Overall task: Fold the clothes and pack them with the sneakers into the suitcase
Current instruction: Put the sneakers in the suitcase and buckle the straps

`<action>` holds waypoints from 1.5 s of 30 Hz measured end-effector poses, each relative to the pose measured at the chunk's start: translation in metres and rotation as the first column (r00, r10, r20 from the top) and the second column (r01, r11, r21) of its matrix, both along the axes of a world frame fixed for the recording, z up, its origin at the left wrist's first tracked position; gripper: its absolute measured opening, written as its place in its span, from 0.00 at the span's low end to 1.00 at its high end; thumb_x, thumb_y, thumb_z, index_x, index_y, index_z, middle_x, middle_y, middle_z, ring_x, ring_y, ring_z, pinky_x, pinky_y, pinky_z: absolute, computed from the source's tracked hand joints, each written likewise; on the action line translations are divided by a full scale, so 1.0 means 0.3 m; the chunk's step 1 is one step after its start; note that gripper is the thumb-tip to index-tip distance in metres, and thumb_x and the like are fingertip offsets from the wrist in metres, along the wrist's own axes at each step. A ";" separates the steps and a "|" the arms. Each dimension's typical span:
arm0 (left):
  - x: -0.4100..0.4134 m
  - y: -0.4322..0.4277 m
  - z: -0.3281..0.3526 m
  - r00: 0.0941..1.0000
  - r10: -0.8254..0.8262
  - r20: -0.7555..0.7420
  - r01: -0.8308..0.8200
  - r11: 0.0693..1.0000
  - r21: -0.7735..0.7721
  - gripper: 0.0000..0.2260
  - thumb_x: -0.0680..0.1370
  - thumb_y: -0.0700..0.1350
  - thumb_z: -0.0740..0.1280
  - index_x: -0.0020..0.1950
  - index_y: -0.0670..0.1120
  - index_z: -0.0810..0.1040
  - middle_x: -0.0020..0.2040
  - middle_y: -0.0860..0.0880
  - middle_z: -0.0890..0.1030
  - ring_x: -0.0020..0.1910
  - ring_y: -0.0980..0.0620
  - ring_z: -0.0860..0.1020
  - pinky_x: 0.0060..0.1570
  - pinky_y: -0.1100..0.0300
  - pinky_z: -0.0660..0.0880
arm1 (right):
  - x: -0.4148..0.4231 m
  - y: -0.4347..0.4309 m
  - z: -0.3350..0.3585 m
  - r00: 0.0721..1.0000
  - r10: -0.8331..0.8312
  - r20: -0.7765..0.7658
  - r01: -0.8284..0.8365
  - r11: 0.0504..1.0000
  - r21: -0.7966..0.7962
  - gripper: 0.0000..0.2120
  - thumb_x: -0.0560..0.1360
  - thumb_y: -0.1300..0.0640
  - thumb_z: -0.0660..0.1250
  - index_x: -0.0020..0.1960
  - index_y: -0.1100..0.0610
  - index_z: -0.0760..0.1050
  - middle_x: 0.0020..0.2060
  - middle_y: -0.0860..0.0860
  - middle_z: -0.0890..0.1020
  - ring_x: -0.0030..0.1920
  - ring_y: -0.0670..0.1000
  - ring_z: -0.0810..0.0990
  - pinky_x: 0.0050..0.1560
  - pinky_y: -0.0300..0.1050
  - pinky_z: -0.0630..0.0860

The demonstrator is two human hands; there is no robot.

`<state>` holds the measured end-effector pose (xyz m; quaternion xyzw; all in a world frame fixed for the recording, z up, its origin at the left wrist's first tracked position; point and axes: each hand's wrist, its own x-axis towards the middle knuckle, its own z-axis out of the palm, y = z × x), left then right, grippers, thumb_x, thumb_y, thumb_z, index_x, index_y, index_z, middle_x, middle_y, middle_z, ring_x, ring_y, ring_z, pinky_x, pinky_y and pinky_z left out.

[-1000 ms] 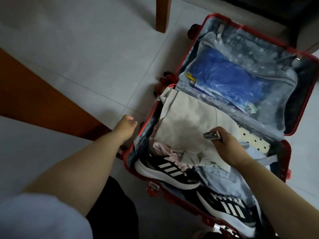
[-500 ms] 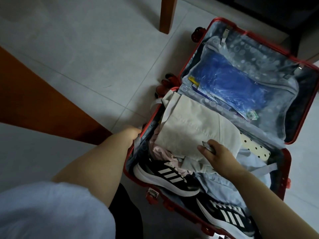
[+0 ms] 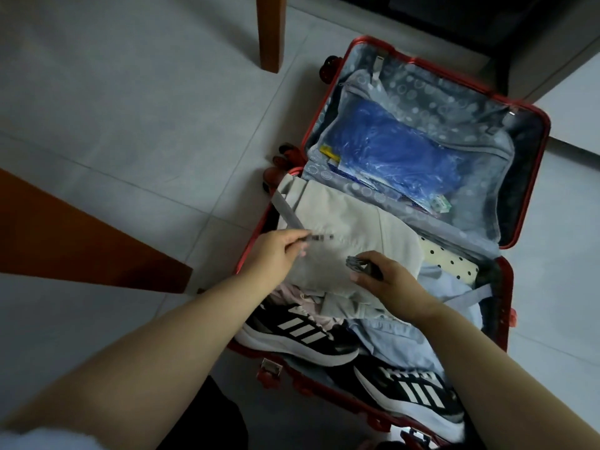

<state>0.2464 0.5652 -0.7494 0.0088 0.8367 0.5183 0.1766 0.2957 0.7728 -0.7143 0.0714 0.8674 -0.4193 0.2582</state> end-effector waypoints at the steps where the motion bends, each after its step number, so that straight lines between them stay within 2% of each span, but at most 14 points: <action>1: 0.006 0.005 -0.006 0.999 -0.045 -0.016 0.044 0.997 -0.062 0.13 0.78 0.39 0.64 0.61 0.47 0.78 0.47 0.52 0.82 0.44 0.58 0.80 0.42 0.70 0.73 | 0.000 0.001 -0.003 1.000 -0.014 0.004 0.014 1.000 -0.008 0.10 0.74 0.53 0.68 0.55 0.51 0.73 0.37 0.51 0.76 0.37 0.48 0.74 0.42 0.40 0.71; 3: 0.009 0.019 -0.009 0.993 -0.113 0.023 0.115 0.988 -0.103 0.14 0.78 0.42 0.65 0.63 0.48 0.77 0.53 0.50 0.82 0.51 0.55 0.80 0.49 0.69 0.72 | 0.002 -0.009 -0.013 0.999 -0.047 -0.010 0.047 0.998 -0.030 0.12 0.73 0.54 0.70 0.56 0.53 0.75 0.42 0.53 0.79 0.43 0.51 0.77 0.46 0.40 0.73; 5: 0.016 0.039 -0.013 0.983 -0.172 0.061 0.177 0.981 -0.078 0.16 0.78 0.45 0.65 0.65 0.45 0.75 0.61 0.49 0.78 0.60 0.55 0.76 0.55 0.71 0.68 | 0.004 -0.028 -0.022 0.996 -0.083 -0.032 0.082 0.996 -0.031 0.12 0.75 0.54 0.67 0.57 0.54 0.74 0.38 0.49 0.76 0.38 0.46 0.74 0.40 0.33 0.69; 7: 0.022 0.051 -0.014 0.985 -0.158 0.063 0.161 0.986 -0.036 0.15 0.78 0.44 0.65 0.64 0.43 0.76 0.63 0.47 0.77 0.62 0.54 0.74 0.60 0.69 0.68 | 0.005 -0.044 -0.030 0.995 -0.100 -0.030 0.100 0.995 0.000 0.11 0.78 0.53 0.63 0.59 0.54 0.70 0.39 0.49 0.74 0.38 0.46 0.72 0.38 0.36 0.68; 11: 0.015 0.037 -0.014 0.991 -0.020 0.134 0.009 0.996 0.087 0.09 0.76 0.39 0.66 0.53 0.50 0.82 0.56 0.46 0.81 0.53 0.53 0.80 0.61 0.56 0.73 | 0.016 -0.048 -0.040 0.994 -0.111 -0.023 0.110 0.994 -0.027 0.14 0.80 0.57 0.58 0.64 0.57 0.66 0.45 0.50 0.72 0.43 0.47 0.71 0.40 0.36 0.66; 15: 0.021 0.040 -0.001 0.969 0.048 0.243 -0.096 0.977 0.189 0.17 0.75 0.35 0.68 0.47 0.59 0.79 0.51 0.45 0.79 0.52 0.46 0.80 0.64 0.49 0.71 | 0.032 -0.057 -0.051 0.998 -0.029 -0.062 0.027 0.999 -0.030 0.15 0.78 0.60 0.62 0.64 0.58 0.69 0.45 0.50 0.73 0.44 0.49 0.71 0.44 0.36 0.66; 20: 0.029 0.060 0.003 0.948 0.055 0.313 -0.131 0.965 0.228 0.16 0.75 0.34 0.67 0.59 0.50 0.78 0.57 0.40 0.78 0.58 0.46 0.77 0.60 0.61 0.70 | 0.039 -0.053 -0.059 0.993 -0.036 -0.114 0.032 0.999 -0.038 0.18 0.77 0.60 0.65 0.65 0.57 0.70 0.50 0.49 0.74 0.50 0.47 0.72 0.50 0.34 0.66; 24: 0.027 0.062 0.004 0.950 0.046 0.310 -0.123 0.964 0.234 0.17 0.75 0.33 0.66 0.63 0.45 0.76 0.56 0.39 0.79 0.42 0.57 0.79 0.49 0.71 0.72 | 0.037 -0.052 -0.061 0.991 -0.049 -0.124 0.045 0.998 -0.038 0.18 0.77 0.60 0.65 0.66 0.57 0.70 0.51 0.49 0.75 0.52 0.47 0.72 0.49 0.30 0.64; 26: 0.025 0.060 0.002 0.953 0.042 0.301 -0.113 0.968 0.224 0.17 0.75 0.34 0.66 0.63 0.45 0.76 0.56 0.39 0.80 0.40 0.59 0.79 0.46 0.72 0.73 | 0.039 -0.053 -0.063 0.990 -0.056 -0.128 0.053 0.998 -0.033 0.18 0.77 0.60 0.64 0.67 0.57 0.70 0.52 0.49 0.75 0.52 0.46 0.72 0.49 0.30 0.64; 29: 0.027 0.060 0.005 0.955 0.024 0.295 -0.086 0.976 0.199 0.17 0.75 0.35 0.66 0.63 0.46 0.76 0.57 0.40 0.79 0.41 0.58 0.79 0.53 0.68 0.71 | 0.042 -0.054 -0.061 0.988 -0.060 -0.142 0.057 0.998 -0.025 0.18 0.77 0.59 0.63 0.67 0.57 0.69 0.55 0.51 0.76 0.53 0.46 0.72 0.51 0.30 0.63; 32: 0.022 0.058 0.010 0.960 -0.054 0.276 0.023 0.993 0.116 0.17 0.75 0.38 0.68 0.63 0.49 0.76 0.60 0.43 0.77 0.55 0.52 0.78 0.60 0.61 0.68 | 0.042 -0.052 -0.061 0.990 -0.051 -0.131 0.050 0.999 -0.012 0.18 0.78 0.59 0.63 0.67 0.57 0.69 0.57 0.53 0.77 0.53 0.45 0.72 0.52 0.31 0.64; 34: 0.010 0.051 0.008 0.964 -0.146 0.221 0.155 0.988 -0.024 0.16 0.75 0.42 0.68 0.62 0.51 0.76 0.59 0.44 0.77 0.60 0.50 0.75 0.58 0.60 0.67 | 0.043 -0.049 -0.061 0.994 -0.034 -0.102 0.033 0.999 -0.010 0.17 0.78 0.59 0.63 0.67 0.56 0.69 0.57 0.53 0.77 0.52 0.46 0.72 0.52 0.33 0.65; 39: -0.015 0.045 0.016 0.939 -0.310 0.149 0.337 0.916 -0.219 0.14 0.75 0.44 0.69 0.59 0.48 0.74 0.48 0.44 0.78 0.51 0.48 0.78 0.54 0.54 0.73 | 0.041 -0.031 -0.052 0.997 -0.027 -0.079 0.026 1.000 -0.006 0.16 0.78 0.59 0.61 0.66 0.54 0.69 0.51 0.49 0.75 0.50 0.47 0.71 0.47 0.33 0.64; 45: -0.013 0.045 0.022 0.950 -0.280 0.136 0.298 0.944 -0.143 0.14 0.74 0.41 0.70 0.59 0.46 0.74 0.48 0.46 0.76 0.46 0.55 0.77 0.50 0.65 0.66 | 0.034 -0.040 -0.065 0.994 -0.009 -0.105 0.018 0.996 0.087 0.19 0.78 0.59 0.63 0.68 0.55 0.68 0.60 0.54 0.76 0.59 0.53 0.74 0.51 0.33 0.63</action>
